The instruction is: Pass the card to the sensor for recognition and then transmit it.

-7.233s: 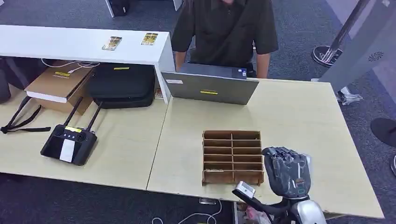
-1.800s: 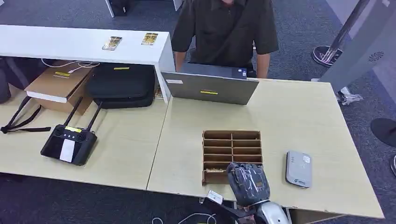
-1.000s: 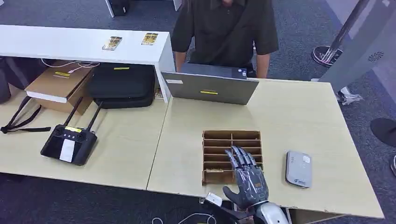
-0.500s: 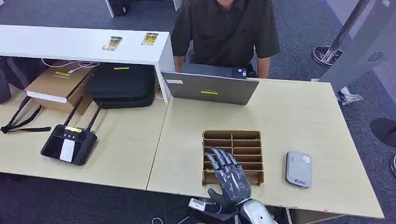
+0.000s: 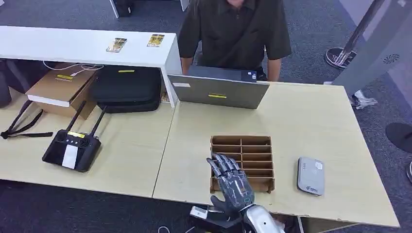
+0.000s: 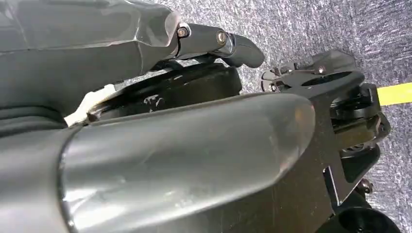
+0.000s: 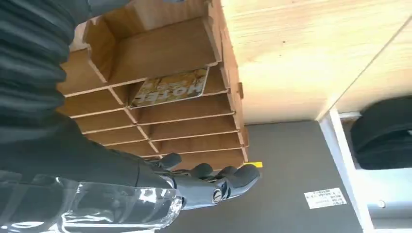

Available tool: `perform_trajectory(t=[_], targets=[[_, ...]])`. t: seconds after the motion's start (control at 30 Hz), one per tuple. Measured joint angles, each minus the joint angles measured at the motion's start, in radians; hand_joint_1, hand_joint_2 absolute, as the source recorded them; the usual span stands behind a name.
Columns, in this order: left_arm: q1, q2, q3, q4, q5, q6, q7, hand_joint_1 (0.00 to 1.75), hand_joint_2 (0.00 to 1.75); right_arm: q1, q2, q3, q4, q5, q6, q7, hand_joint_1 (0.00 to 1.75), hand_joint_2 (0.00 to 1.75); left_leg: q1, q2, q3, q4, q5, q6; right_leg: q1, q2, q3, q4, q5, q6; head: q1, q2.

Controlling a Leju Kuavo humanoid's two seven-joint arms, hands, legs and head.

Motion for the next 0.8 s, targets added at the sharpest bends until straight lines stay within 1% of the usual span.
perform_trajectory(t=[0.1,0.17,0.23,0.3,0.43,0.53,0.57,0.63,0.7,0.73,0.8], targets=[[-0.002,0.000,0.000,0.000,0.000,0.000,0.006,0.00,0.00,-0.003,0.000,-0.008,0.006,-0.033,0.003,-0.002,0.00,1.75,0.000,0.000,0.000,0.000,0.000,0.000,0.000,0.000,0.000,0.000,0.000,0.000,0.000,0.000],[-0.003,0.000,0.000,0.000,0.001,0.000,0.009,0.00,0.00,-0.005,0.000,-0.023,0.008,-0.051,0.020,0.007,0.00,1.75,0.000,0.000,0.000,0.000,0.000,0.000,0.000,0.000,0.000,0.000,0.000,0.000,0.000,0.000],[-0.003,0.000,0.000,0.000,0.005,-0.001,0.011,0.00,0.00,-0.007,0.000,-0.043,0.008,-0.053,0.061,0.039,0.00,1.75,0.000,0.000,0.000,0.000,0.000,0.000,0.000,0.000,0.000,0.000,0.000,0.000,0.000,0.000],[-0.004,0.000,0.000,0.000,0.008,-0.002,0.016,0.00,0.00,-0.009,-0.001,-0.067,0.008,-0.039,0.088,0.073,0.00,1.75,0.000,0.000,0.000,0.000,0.000,0.000,0.000,0.000,0.000,0.000,0.000,0.000,0.000,0.000],[-0.004,0.000,0.000,0.000,0.010,-0.004,0.016,0.00,0.00,-0.015,-0.014,-0.092,0.008,0.048,0.117,0.128,0.00,1.75,0.000,0.000,0.000,0.000,0.000,0.000,0.000,0.000,0.000,0.000,0.000,0.000,0.000,0.000],[-0.004,0.001,0.000,0.000,0.016,-0.004,0.016,0.00,0.00,-0.026,-0.035,-0.094,0.008,0.171,0.127,0.182,0.00,1.75,0.000,0.000,0.000,0.000,0.000,0.000,0.000,0.000,0.000,0.000,0.000,0.000,0.000,0.000],[-0.004,0.001,0.000,0.000,0.019,-0.004,0.015,0.00,0.00,-0.032,-0.045,-0.091,0.008,0.197,0.127,0.206,0.00,1.75,0.000,0.000,0.000,0.000,0.000,0.000,0.000,0.000,0.000,0.000,0.000,0.000,0.000,0.000],[-0.004,0.001,0.001,0.000,0.027,-0.004,0.012,0.00,0.00,-0.056,-0.078,-0.056,0.011,0.219,0.127,0.276,0.00,1.75,0.000,0.000,0.000,0.000,0.000,0.000,0.000,0.000,0.000,0.000,0.000,0.000,0.000,0.000],[-0.003,0.001,0.002,0.000,0.032,-0.002,0.007,0.00,0.00,-0.082,-0.108,-0.015,0.019,0.225,0.122,0.321,0.00,1.75,0.000,0.000,0.000,0.000,0.000,0.000,0.000,0.000,0.000,0.000,0.000,0.000,0.000,0.000],[-0.003,0.000,0.002,0.000,0.032,-0.001,0.006,0.00,0.00,-0.094,-0.119,0.007,0.025,0.227,0.119,0.327,0.00,1.75,0.000,0.000,0.000,0.000,0.001,0.000,0.000,0.000,0.000,0.000,0.000,0.000,0.000,0.000],[-0.003,0.000,0.002,0.000,0.032,0.000,0.005,0.00,0.00,-0.106,-0.131,0.022,0.032,0.228,0.105,0.313,0.00,1.75,0.000,0.000,0.000,0.000,0.001,0.000,0.000,0.000,0.000,0.000,0.000,0.000,0.000,0.000]])
